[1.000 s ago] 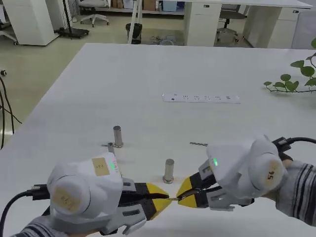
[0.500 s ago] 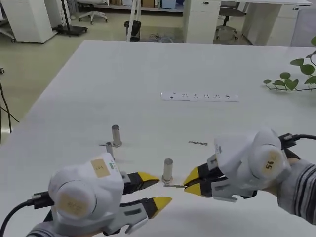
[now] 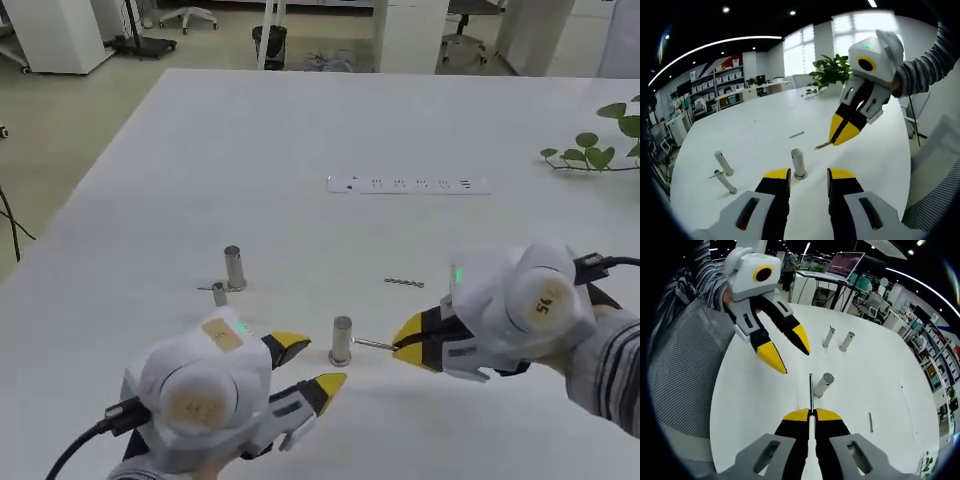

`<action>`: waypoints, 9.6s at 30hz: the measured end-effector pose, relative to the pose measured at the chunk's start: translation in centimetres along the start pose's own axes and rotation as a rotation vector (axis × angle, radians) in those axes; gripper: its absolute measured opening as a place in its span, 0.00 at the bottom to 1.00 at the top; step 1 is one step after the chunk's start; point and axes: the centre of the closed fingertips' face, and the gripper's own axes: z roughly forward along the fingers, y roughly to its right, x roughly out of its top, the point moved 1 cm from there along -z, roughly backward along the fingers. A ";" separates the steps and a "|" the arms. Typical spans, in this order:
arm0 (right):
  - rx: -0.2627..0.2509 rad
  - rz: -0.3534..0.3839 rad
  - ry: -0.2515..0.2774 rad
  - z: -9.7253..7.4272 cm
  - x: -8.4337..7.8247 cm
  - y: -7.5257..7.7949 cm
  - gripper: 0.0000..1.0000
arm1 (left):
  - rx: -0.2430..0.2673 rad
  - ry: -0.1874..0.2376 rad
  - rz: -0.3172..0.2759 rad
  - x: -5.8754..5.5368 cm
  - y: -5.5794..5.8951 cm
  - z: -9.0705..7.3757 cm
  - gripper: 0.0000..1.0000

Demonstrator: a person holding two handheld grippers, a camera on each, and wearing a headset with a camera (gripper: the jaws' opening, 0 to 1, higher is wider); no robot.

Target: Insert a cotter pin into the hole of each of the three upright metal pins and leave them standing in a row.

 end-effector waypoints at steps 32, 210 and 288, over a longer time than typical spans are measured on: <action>0.008 0.014 -0.058 2.4 -1.9 2.2 0.00 | 0.122 -0.043 -0.157 -1.8 -1.6 6.4 0.22; -0.093 0.575 0.315 1.7 6.3 6.7 0.39 | 0.232 -0.018 -0.258 -1.7 -6.5 -0.9 0.60; -0.073 0.401 0.138 14.9 10.5 13.0 0.08 | 0.266 0.000 -0.225 -2.5 -10.6 -4.6 0.99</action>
